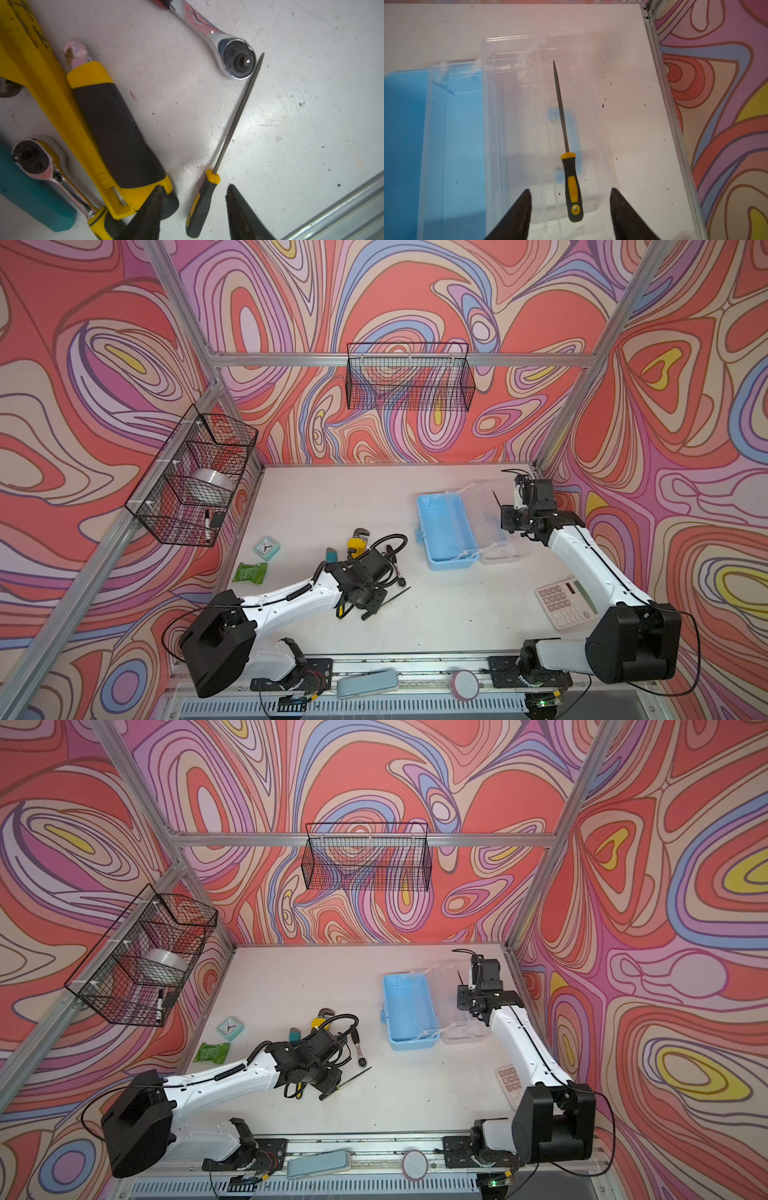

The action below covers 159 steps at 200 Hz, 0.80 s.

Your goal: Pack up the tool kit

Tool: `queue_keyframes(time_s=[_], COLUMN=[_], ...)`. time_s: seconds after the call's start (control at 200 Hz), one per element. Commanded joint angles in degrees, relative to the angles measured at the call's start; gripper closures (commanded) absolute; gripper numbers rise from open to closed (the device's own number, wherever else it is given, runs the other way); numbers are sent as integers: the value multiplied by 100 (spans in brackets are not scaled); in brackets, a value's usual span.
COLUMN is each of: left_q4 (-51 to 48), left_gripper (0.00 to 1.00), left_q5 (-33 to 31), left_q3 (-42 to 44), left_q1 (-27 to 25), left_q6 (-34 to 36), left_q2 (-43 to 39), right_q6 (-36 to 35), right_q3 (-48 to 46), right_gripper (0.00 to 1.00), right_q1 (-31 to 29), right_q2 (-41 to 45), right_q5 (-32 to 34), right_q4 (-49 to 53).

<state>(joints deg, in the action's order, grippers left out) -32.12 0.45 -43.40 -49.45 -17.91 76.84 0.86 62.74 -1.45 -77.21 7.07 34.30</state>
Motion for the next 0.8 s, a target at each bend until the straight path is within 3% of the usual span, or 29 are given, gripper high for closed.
queue_keyframes(time_s=[0.0, 0.105, 0.791], left_q4=[-242, -269, -286], left_gripper=[51, 56, 63], left_q5=[100, 77, 139], left_q3=[-64, -46, -55], left_q1=[-120, -229, -428], left_q6=[-79, -81, -370], left_q2=[7, 52, 506], right_q6=[56, 31, -11], right_q3=[117, 118, 142], right_gripper=[38, 37, 36], right_q1=[14, 14, 14], right_q2=[129, 112, 32], right_q5=[-74, -83, -125], right_q4=[41, 48, 101])
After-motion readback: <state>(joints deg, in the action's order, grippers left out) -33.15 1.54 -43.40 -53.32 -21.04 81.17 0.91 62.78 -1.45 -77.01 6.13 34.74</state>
